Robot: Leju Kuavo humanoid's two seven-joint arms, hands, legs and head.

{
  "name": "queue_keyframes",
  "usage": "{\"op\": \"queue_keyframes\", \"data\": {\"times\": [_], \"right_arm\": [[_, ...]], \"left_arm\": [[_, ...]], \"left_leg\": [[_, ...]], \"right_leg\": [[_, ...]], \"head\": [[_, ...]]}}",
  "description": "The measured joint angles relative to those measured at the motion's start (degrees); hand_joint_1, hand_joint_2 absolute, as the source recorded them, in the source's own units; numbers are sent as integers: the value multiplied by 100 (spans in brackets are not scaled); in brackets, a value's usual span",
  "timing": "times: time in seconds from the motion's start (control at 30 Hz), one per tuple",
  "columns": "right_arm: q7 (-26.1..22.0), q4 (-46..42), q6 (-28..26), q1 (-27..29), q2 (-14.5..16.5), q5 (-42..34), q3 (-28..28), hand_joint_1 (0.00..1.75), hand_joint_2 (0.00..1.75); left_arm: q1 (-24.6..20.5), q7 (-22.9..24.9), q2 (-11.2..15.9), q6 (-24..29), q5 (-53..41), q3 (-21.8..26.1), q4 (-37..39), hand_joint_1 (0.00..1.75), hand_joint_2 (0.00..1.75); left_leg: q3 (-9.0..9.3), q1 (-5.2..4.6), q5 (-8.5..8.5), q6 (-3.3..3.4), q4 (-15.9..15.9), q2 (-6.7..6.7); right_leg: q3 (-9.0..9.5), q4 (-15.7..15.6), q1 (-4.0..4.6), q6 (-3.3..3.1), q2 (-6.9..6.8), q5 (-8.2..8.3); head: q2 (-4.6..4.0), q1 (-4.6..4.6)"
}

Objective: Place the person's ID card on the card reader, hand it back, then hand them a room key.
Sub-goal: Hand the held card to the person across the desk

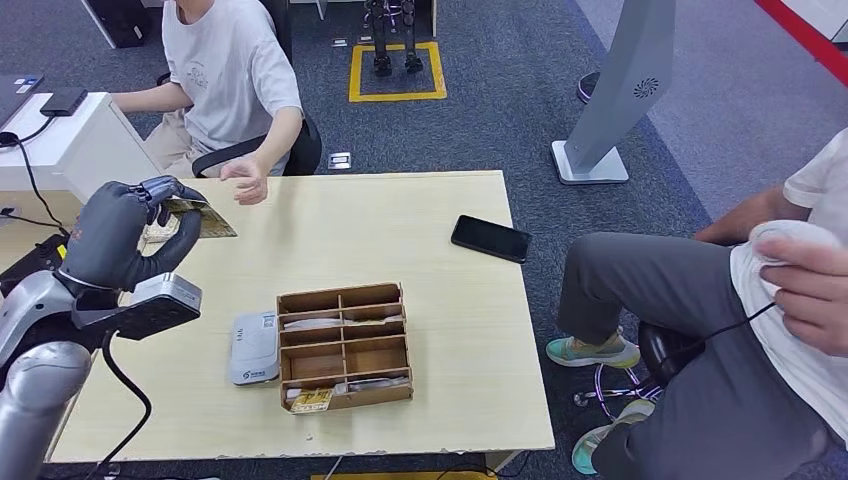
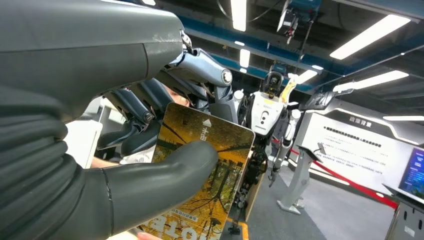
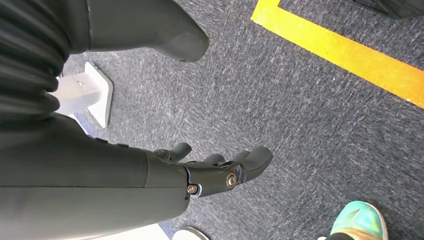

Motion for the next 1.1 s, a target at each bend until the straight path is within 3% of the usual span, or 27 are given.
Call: {"op": "queue_keyframes", "data": {"times": [0.37,0.5,0.73,0.9,1.1], "right_arm": [[52,-1,-17,-3,39,33,-10,0,175],[58,-1,-33,-10,64,80,-10,0,175],[118,-1,-27,-64,110,193,-1,0,175],[233,1,3,-82,138,210,33,0,175],[233,1,10,-81,151,214,121,0,175]], "left_arm": [[-58,87,135,36,-72,195,-151,175,175],[-129,335,95,298,-679,217,21,175,175],[-493,951,-297,1324,-2639,216,1449,175,175],[-692,1016,-568,1667,-2992,271,2512,175,175],[-721,1029,-729,1763,-3156,380,3073,175,175]], "left_leg": [[0,0,0,0,0,0],[1,0,0,0,0,0],[2,0,5,-1,1,1],[1,-1,8,0,1,2],[0,0,7,0,0,2]], "right_leg": [[-1,0,0,0,0,0],[-1,0,1,0,0,0],[-1,0,0,-4,0,5],[-1,0,0,-4,2,6],[-2,0,0,-4,1,5]], "head": [[0,-1],[0,-1],[0,1],[0,0],[0,-1]]}}
